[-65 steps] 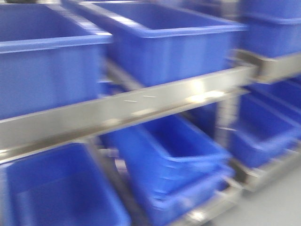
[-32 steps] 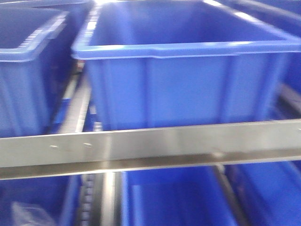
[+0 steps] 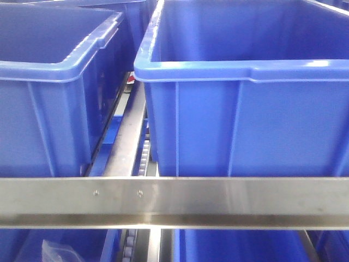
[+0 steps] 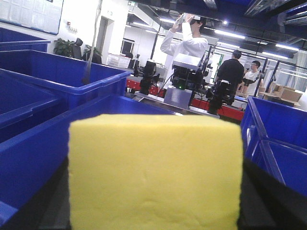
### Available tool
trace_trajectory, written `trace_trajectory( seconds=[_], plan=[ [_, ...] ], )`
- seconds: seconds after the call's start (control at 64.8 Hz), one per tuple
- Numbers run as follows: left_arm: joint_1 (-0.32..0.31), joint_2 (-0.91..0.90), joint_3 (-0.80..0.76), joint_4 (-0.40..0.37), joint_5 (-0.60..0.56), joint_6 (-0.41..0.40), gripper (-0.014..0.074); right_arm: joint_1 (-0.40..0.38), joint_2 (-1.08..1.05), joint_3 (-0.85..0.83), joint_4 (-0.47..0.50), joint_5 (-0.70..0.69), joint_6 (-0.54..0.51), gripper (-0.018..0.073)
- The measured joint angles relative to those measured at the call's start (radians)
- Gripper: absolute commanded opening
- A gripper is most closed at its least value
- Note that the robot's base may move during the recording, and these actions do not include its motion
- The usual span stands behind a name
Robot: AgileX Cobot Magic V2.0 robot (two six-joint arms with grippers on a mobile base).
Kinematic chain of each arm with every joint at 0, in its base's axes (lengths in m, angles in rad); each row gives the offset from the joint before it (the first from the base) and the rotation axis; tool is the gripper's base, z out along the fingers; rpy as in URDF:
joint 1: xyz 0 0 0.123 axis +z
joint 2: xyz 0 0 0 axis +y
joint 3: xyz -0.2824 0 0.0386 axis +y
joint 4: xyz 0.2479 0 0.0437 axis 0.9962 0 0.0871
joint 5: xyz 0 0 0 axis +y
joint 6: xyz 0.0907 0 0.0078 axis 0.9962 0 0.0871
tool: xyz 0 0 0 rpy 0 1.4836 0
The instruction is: Place yellow foam block on left shelf second layer
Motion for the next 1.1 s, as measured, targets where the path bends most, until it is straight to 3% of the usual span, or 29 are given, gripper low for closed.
trace_trajectory(
  seconds=[1.096],
  plan=[
    [0.000, 0.000, 0.000, 0.000, 0.000, 0.000, 0.0136, 0.000, 0.000, 0.000, 0.000, 0.000, 0.000, 0.0276]
  ],
)
